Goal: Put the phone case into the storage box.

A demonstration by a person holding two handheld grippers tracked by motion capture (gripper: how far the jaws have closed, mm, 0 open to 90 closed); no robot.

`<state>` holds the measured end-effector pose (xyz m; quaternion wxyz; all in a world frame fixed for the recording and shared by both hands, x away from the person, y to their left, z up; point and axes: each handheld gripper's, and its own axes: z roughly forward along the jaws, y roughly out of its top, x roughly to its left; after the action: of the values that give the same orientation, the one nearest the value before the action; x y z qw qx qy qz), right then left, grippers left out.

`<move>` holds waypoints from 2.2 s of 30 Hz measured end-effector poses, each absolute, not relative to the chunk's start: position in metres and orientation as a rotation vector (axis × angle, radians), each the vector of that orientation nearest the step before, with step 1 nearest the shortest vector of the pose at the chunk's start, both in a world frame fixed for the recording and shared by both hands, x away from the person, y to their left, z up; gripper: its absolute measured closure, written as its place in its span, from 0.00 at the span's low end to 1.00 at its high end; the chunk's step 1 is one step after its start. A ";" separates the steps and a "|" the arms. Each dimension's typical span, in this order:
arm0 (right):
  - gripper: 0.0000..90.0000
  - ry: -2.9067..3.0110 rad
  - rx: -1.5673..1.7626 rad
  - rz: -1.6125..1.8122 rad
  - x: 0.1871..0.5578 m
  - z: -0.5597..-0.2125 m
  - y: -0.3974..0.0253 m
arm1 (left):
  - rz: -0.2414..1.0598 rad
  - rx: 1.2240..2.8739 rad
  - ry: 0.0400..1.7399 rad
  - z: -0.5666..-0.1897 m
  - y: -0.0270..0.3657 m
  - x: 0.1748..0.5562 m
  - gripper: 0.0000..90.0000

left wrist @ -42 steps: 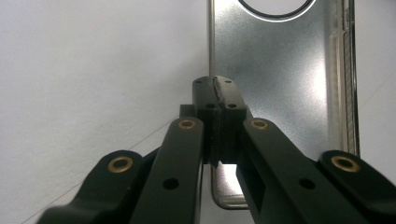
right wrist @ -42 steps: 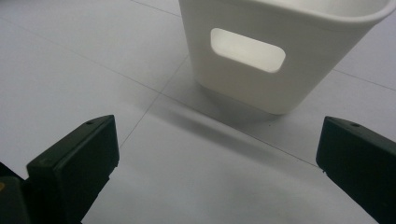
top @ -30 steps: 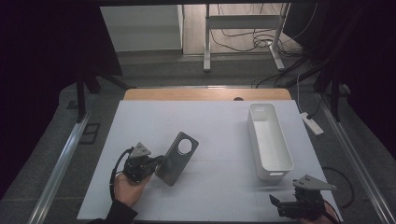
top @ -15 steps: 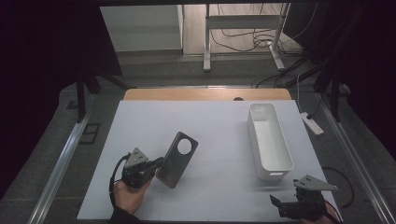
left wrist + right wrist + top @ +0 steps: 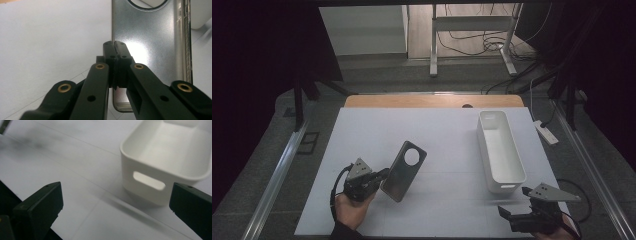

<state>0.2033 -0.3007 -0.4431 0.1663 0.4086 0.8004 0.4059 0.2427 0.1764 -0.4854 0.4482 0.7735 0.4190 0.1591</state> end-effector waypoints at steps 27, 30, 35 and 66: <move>0.00 2.440 1.035 1.278 0.257 -0.423 -0.263 | 0.395 1.942 1.009 -0.482 0.167 0.245 0.99; 0.00 2.446 1.035 1.283 0.261 -0.423 -0.262 | 0.396 1.944 1.008 -0.482 0.167 0.245 0.99; 0.00 2.463 1.044 1.276 0.269 -0.424 -0.255 | 0.394 1.940 1.008 -0.481 0.164 0.246 0.99; 0.00 2.540 1.004 1.350 0.290 -0.435 -0.194 | 0.374 1.938 1.011 -0.478 0.157 0.250 0.99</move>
<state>0.2899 -0.1937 -0.4350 0.0475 0.3291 0.8327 0.4427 0.2499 0.1565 -0.4783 0.4458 0.7823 0.4081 0.1508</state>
